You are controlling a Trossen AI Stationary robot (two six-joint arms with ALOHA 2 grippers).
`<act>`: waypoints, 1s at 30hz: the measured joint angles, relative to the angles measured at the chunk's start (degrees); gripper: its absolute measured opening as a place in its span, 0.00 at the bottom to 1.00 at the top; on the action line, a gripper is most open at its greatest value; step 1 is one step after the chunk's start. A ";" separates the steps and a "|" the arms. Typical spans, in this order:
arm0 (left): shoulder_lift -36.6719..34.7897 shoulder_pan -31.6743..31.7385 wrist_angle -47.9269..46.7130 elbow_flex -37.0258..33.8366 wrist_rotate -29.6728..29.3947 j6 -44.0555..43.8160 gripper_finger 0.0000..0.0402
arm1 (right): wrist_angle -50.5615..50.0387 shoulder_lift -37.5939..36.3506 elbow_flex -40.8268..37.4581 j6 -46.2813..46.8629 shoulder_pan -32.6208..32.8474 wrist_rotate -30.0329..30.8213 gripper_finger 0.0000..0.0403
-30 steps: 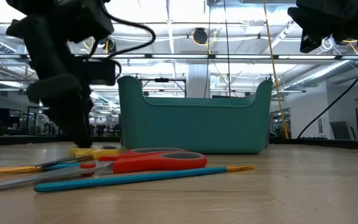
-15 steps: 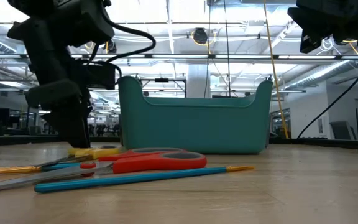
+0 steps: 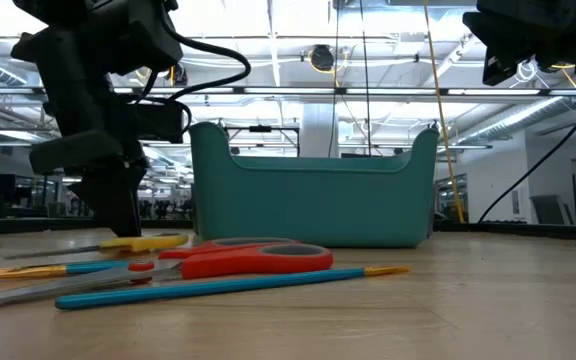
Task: Pick & Place Paint Supplies
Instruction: Put the yellow scissors into the green bin
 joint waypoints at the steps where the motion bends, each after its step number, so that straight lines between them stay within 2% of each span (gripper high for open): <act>1: 0.00 0.00 -0.19 0.00 -0.13 0.24 0.05 | 0.01 -0.01 0.00 0.00 0.00 0.01 0.23; 5: -1.38 -0.20 -0.77 -0.16 -0.44 1.50 0.09 | -0.01 -0.02 0.00 0.01 0.00 0.00 0.23; 12: -9.31 -0.81 -3.80 -0.51 -1.92 0.38 0.02 | -0.01 -0.02 0.00 0.02 0.00 0.05 0.23; 20: -18.90 -4.12 -5.14 -0.37 -7.80 -2.67 0.01 | -0.03 -0.02 0.00 0.02 0.00 0.09 0.23; 24: -22.01 -5.65 -5.00 -0.37 -11.71 -3.19 0.01 | -0.03 -0.02 0.00 0.02 0.00 0.12 0.23; 26: -22.89 -5.87 -4.67 -0.35 -11.87 -3.89 0.01 | -0.03 0.00 0.00 0.02 0.00 0.11 0.23; 30: -23.47 -5.87 -3.30 -0.35 -11.64 -3.91 0.06 | -0.01 0.00 0.00 0.02 0.00 0.14 0.23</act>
